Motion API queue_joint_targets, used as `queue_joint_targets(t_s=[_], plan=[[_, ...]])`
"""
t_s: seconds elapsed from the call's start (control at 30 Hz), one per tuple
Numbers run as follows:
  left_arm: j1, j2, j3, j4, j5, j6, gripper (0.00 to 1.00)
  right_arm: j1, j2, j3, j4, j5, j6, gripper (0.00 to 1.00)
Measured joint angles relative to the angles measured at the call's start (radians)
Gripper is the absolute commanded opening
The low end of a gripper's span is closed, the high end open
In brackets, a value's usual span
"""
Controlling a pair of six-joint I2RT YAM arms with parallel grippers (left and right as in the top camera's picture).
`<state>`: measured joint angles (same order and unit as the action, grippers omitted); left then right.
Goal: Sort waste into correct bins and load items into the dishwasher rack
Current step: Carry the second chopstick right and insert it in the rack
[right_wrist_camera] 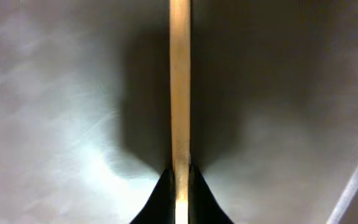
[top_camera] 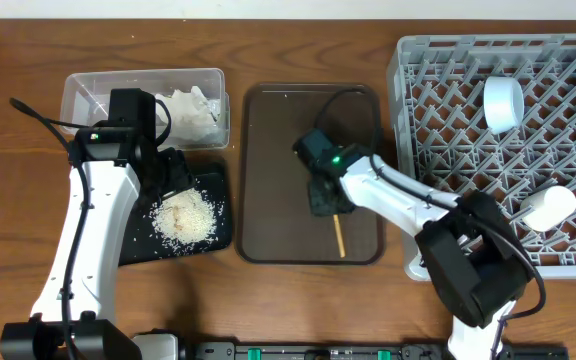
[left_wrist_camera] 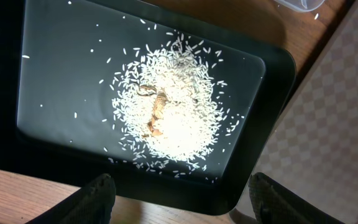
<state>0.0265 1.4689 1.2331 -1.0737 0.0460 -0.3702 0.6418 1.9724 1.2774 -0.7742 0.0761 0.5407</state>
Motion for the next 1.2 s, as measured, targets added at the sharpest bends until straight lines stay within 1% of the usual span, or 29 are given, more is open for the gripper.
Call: queue_joint_targets(t_s=[0.13,0.3,0.43,0.57,0.7,0.9,1.07,1.2], plan=[[0.000,0.000,0.000,0.000,0.000,0.000,0.72,-0.054,0.004,0.042,-0.055,0.005,-0.014,0.01],[0.000,0.000,0.000,0.000,0.000,0.000,0.72,-0.103,-0.026,0.133,-0.118,0.008,-0.071,0.01],[0.000,0.000,0.000,0.000,0.000,0.000,0.72,-0.154,-0.122,0.170,-0.132,0.006,-0.116,0.01],[0.000,0.000,0.000,0.000,0.000,0.000,0.72,-0.236,-0.241,0.187,-0.147,0.008,-0.149,0.01],[0.000,0.000,0.000,0.000,0.000,0.000,0.72,-0.321,-0.301,0.193,-0.197,0.010,-0.186,0.01],[0.000,0.000,0.000,0.000,0.000,0.000,0.72,-0.407,-0.293,0.193,-0.280,0.011,-0.232,0.01],[0.000,0.000,0.000,0.000,0.000,0.000,0.72,-0.427,-0.291,0.150,-0.272,0.012,-0.250,0.01],[0.000,0.000,0.000,0.000,0.000,0.000,0.72,-0.429,-0.290,0.079,-0.237,0.011,-0.261,0.01]])
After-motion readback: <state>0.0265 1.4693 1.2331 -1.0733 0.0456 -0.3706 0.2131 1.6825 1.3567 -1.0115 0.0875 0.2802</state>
